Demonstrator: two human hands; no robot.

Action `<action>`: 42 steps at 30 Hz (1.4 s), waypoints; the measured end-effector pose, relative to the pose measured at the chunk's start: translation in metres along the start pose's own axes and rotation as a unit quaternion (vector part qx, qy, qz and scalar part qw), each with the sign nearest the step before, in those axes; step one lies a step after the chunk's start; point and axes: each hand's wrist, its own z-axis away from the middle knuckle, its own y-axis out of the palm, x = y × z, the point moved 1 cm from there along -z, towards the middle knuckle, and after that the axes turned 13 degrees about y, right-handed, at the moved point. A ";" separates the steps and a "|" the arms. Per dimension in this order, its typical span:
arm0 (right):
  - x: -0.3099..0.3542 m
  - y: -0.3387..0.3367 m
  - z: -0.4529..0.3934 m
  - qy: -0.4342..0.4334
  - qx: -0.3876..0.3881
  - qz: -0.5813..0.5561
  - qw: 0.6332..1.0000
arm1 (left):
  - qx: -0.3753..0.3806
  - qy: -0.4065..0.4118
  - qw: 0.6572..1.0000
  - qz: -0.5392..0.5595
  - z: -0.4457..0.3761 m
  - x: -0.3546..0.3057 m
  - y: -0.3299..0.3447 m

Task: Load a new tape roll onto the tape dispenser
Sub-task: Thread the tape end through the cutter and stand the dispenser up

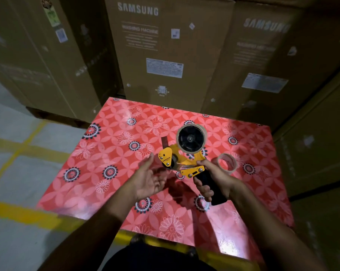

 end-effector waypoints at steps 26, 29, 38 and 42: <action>-0.002 0.014 -0.011 -0.025 -0.016 0.042 0.999 | -0.050 0.090 0.981 -0.164 0.003 -0.030 -0.032; 0.002 0.023 -0.019 -0.023 -0.017 0.076 0.997 | -0.088 0.099 0.970 -0.202 0.000 -0.034 -0.049; 0.034 0.051 -0.054 -0.033 -0.041 0.150 0.987 | -0.153 0.119 0.960 -0.203 0.005 -0.081 -0.084; 0.058 0.061 -0.072 -0.046 -0.045 0.151 0.986 | -0.170 0.134 0.953 -0.213 0.002 -0.107 -0.098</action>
